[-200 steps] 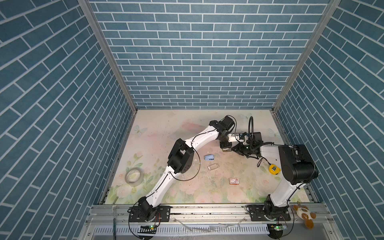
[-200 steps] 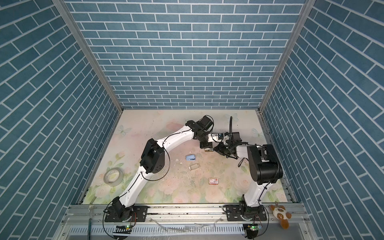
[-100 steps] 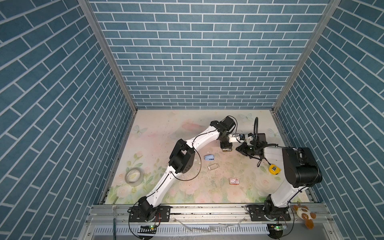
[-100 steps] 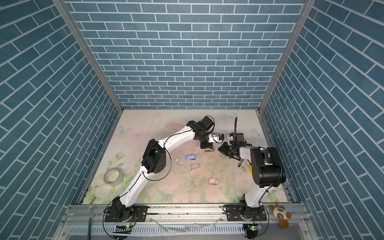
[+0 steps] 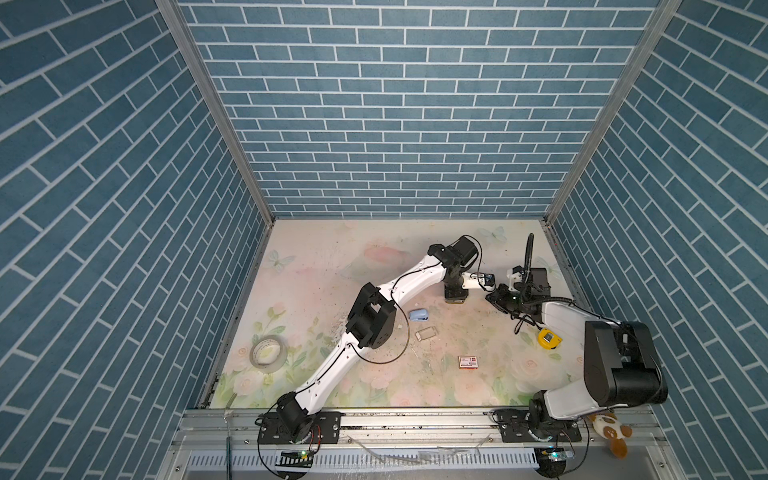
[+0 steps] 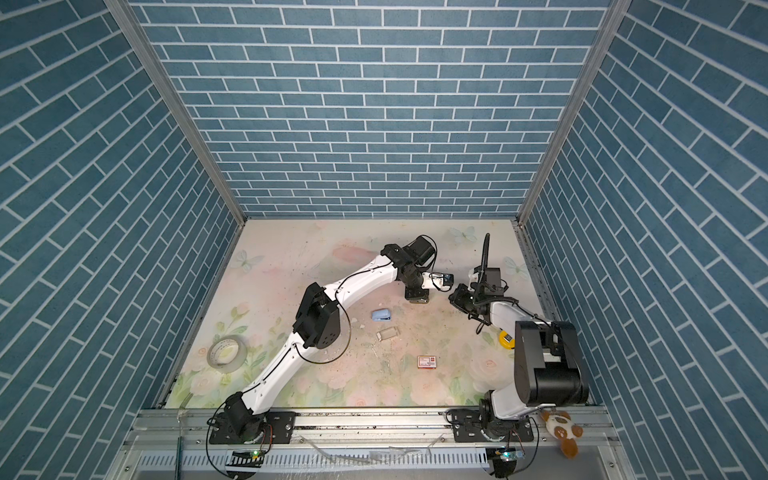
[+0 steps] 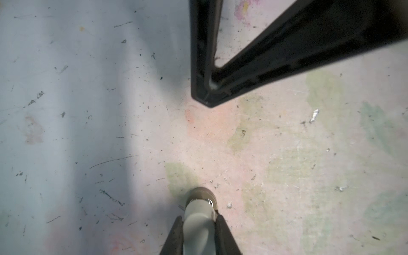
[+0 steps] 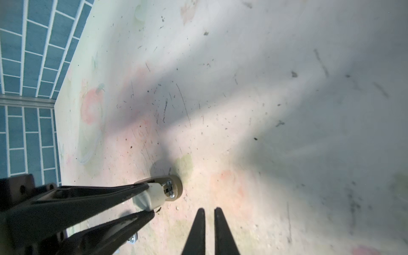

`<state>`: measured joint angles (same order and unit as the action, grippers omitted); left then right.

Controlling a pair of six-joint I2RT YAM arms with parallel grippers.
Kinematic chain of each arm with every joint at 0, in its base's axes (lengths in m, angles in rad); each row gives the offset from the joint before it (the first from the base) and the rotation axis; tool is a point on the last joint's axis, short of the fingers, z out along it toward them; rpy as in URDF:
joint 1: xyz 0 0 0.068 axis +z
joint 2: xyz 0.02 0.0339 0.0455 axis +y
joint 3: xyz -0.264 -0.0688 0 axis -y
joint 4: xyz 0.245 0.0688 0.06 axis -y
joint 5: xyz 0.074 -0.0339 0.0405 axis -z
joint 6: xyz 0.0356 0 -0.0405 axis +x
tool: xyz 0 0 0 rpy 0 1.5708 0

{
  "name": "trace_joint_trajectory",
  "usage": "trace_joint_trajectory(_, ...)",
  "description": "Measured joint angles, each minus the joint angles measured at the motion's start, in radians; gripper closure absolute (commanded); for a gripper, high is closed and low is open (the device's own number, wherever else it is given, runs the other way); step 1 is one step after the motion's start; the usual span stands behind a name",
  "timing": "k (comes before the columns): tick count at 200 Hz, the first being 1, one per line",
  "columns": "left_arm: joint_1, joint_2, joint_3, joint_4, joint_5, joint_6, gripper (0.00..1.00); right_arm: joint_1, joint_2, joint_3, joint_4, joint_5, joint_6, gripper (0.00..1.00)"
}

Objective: Load the staples into the stapler
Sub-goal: 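Open the right gripper and draw it back while the left gripper lifts the beige stapler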

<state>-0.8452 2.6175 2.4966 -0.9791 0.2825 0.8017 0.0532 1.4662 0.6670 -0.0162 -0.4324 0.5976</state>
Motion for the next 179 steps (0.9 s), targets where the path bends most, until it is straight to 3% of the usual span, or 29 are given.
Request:
trace_joint_trajectory(54,-0.008,0.032,0.061,-0.043,-0.021,0.027,0.94,-0.015,-0.117,-0.049,-0.080,0.045,0.000,0.88)
trace_joint_trajectory(179,-0.022,0.108,0.206,-0.149,-0.042,0.107,0.96,-0.021,-0.209,-0.093,-0.136,0.056,0.000,0.88)
